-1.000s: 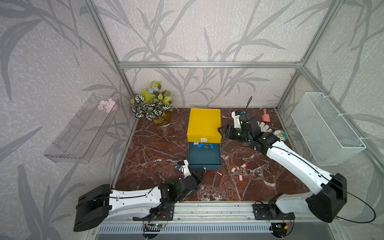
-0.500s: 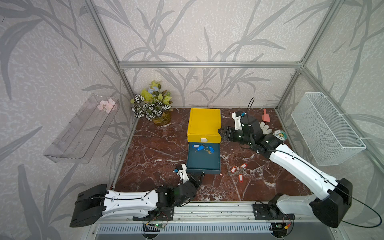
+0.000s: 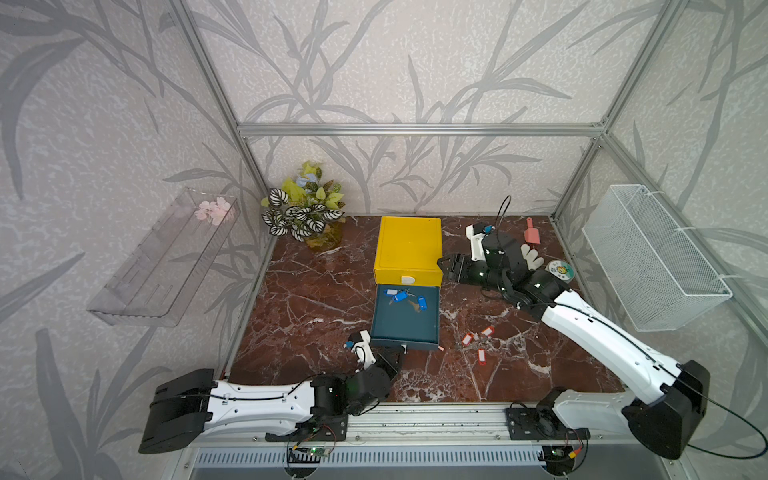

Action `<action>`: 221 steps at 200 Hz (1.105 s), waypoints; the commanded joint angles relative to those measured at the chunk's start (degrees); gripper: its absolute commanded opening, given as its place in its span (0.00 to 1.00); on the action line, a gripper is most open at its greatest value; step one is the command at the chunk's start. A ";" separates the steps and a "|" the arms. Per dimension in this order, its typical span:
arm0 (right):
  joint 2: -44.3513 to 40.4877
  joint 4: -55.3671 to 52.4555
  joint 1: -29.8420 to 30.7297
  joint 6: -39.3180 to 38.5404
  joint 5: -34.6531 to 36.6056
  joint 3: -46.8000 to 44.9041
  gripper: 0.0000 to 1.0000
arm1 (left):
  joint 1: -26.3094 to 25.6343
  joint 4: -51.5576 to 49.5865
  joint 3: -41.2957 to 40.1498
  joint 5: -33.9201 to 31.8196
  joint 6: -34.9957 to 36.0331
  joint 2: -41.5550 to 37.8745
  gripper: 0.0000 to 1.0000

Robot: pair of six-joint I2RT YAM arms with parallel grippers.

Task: Take the keys out of the drawer
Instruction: Open the drawer in the storage box.

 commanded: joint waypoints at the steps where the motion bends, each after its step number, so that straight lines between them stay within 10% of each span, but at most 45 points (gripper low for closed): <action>1: -1.56 -0.75 0.35 -0.83 1.06 -0.17 0.68 | -0.20 0.64 0.36 -1.20 1.81 0.19 0.07; 62: -2.33 -4.61 2.74 -5.01 4.76 2.61 0.68 | -0.19 -2.58 1.71 -0.31 3.10 -1.90 0.40; 128: -5.38 -5.37 6.84 -18.71 4.27 2.15 0.65 | -0.38 -22.96 11.30 -0.12 13.68 -12.22 0.41; 180: -6.24 -8.48 8.71 -36.17 -10.16 3.38 0.59 | 0.07 -33.02 20.69 -6.25 32.01 -19.42 0.33; 221: -2.01 -13.94 12.20 -46.11 -9.45 5.43 0.56 | 15.85 -40.27 29.04 6.61 43.26 -14.05 0.32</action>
